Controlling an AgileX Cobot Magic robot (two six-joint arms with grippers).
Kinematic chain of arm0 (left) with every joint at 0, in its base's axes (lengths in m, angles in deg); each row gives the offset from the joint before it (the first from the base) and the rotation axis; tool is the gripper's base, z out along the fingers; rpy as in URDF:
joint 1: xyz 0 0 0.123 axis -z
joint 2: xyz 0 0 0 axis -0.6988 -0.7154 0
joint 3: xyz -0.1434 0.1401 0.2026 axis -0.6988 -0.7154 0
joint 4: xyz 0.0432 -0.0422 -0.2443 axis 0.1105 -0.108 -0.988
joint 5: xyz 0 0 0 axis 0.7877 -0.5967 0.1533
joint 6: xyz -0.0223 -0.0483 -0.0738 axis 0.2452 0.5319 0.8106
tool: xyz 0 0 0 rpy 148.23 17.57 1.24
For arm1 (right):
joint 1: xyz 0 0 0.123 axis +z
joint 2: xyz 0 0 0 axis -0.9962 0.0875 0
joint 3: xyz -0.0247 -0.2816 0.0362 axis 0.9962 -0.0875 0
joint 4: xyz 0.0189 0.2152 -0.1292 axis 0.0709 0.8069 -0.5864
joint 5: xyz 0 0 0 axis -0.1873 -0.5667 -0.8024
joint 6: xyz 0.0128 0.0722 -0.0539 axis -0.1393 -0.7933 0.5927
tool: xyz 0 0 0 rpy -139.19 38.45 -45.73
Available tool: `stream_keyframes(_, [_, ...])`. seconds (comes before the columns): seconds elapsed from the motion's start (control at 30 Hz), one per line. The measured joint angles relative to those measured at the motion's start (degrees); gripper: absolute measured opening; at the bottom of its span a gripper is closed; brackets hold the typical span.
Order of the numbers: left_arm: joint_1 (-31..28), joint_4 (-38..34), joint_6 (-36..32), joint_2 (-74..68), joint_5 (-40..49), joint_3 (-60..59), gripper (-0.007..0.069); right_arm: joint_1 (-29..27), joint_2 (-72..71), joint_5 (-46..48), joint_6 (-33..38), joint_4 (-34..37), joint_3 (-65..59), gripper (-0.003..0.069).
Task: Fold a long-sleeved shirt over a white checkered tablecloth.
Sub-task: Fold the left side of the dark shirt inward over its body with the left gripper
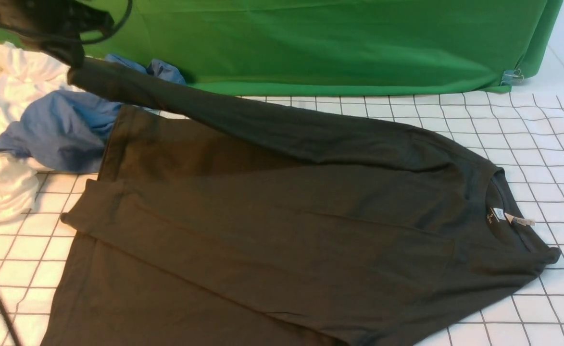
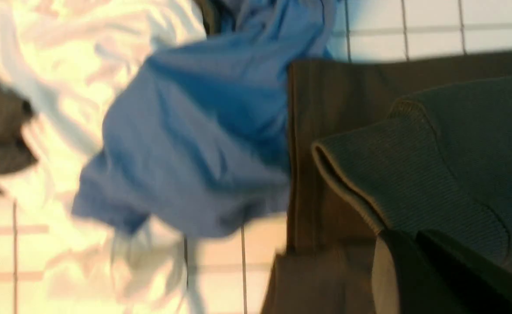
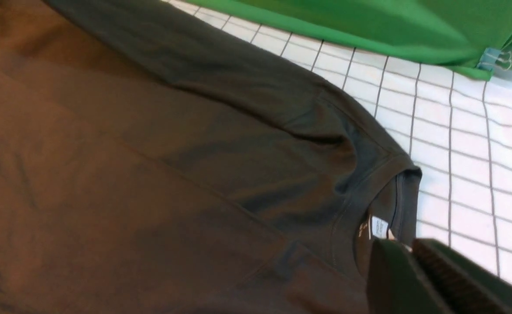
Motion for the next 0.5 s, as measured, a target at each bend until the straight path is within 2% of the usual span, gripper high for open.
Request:
stream_keyframes(0.23, [-0.18, 0.00, 0.37, 11.92, 0.04, -12.99, -0.0031, 0.00, 0.00, -0.34, 0.00, -0.02, 0.00, 0.0114])
stream_keyframes(0.5, [-6.39, -3.06, 2.68, 23.20, -12.24, -44.31, -0.0031, 0.00, 0.00, -0.73, -0.12, -0.02, 0.00, 0.0117])
